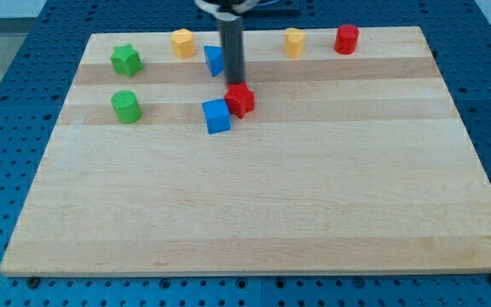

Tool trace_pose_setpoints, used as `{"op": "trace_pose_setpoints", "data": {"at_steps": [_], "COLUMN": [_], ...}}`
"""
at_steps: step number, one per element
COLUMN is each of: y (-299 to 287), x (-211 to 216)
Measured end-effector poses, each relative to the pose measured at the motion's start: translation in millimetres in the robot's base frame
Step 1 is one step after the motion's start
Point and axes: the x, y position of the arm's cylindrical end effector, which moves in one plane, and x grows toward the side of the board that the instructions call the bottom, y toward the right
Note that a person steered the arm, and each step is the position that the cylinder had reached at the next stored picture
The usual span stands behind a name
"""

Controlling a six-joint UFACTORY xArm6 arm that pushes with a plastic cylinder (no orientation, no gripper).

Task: Slide the triangle diagonal to the top right of the green circle

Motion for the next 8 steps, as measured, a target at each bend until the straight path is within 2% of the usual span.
{"op": "trace_pose_setpoints", "data": {"at_steps": [1, 2, 3, 5, 6, 8], "y": [32.8, 21.2, -11.6, -83.2, -99.1, -78.5], "x": [-20.5, -69.5, -89.3, -86.0, -70.3, -100.9]}}
